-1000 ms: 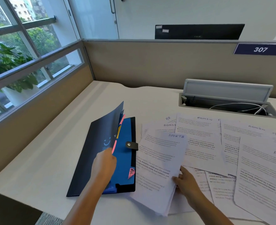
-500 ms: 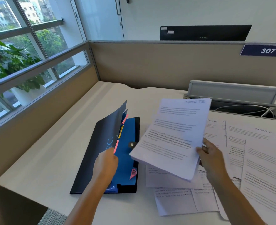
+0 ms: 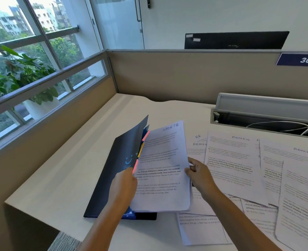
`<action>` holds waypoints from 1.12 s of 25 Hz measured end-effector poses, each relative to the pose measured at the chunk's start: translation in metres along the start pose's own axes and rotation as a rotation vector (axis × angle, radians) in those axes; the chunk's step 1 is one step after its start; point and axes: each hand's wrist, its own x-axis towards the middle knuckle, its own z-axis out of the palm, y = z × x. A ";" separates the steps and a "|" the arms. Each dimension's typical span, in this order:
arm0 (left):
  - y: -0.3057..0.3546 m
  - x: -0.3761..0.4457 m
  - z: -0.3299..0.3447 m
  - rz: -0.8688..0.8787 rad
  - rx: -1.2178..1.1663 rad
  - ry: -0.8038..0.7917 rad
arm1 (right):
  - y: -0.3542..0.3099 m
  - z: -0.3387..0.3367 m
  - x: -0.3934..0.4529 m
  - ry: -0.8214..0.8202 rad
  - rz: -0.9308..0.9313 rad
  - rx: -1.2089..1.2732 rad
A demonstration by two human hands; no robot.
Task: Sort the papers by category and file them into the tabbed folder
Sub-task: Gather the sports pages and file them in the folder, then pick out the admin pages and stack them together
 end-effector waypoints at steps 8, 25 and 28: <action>0.003 -0.005 0.003 0.017 -0.025 -0.031 | 0.000 0.060 0.015 -0.042 0.080 0.028; -0.003 -0.006 -0.002 0.092 0.176 -0.028 | 0.000 0.145 0.024 -0.124 0.090 0.032; -0.005 0.005 0.002 0.099 0.201 -0.028 | 0.004 0.121 0.016 -0.066 0.104 0.142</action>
